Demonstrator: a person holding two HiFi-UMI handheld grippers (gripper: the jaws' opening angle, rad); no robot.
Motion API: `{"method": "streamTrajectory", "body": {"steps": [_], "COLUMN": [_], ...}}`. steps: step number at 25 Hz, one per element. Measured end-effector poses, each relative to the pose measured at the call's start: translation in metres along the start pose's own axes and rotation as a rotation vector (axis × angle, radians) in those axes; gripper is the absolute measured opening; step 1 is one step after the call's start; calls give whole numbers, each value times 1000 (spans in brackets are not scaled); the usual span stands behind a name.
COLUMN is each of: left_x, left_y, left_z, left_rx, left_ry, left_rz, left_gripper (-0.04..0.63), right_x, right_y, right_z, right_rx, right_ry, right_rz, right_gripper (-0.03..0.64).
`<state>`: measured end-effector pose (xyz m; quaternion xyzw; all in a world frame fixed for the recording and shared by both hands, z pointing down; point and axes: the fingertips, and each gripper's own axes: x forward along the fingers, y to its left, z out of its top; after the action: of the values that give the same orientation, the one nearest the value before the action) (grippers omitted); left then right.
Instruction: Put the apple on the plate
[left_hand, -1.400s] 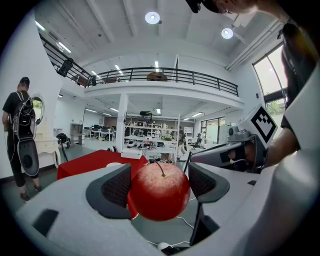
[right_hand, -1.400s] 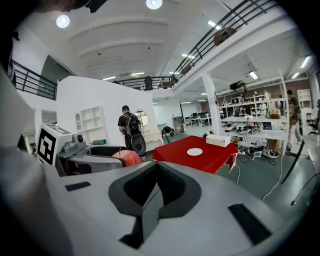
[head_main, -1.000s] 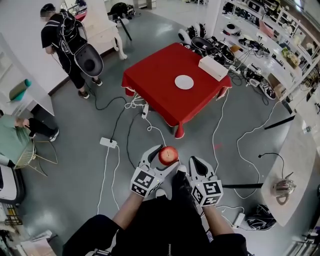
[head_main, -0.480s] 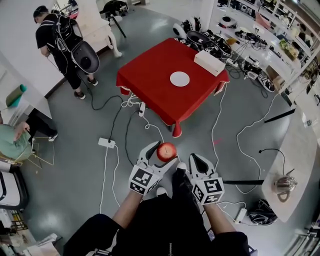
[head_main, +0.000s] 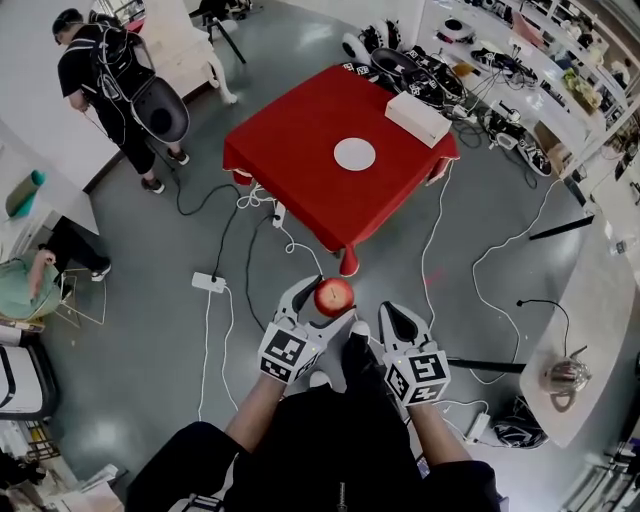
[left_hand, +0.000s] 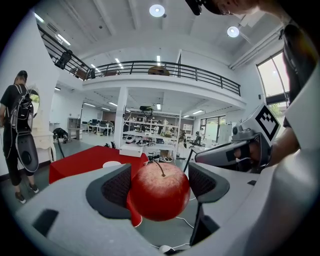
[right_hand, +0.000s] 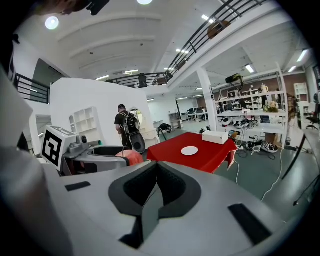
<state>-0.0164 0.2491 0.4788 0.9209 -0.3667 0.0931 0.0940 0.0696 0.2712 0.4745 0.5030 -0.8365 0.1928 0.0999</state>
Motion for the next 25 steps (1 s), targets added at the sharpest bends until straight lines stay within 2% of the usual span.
{"method": "streamTrajectory", "body": {"steps": [25], "left_x": [153], "left_y": [83], "left_z": [31], "left_rx": [-34], "left_ry": [55], "left_rz": [76], "left_gripper": [360], "right_x": [125], "right_y": [-115], "right_z": [67], "right_rx": [-1], "right_ry": [46], "right_rz": [126], "right_gripper": [11]}}
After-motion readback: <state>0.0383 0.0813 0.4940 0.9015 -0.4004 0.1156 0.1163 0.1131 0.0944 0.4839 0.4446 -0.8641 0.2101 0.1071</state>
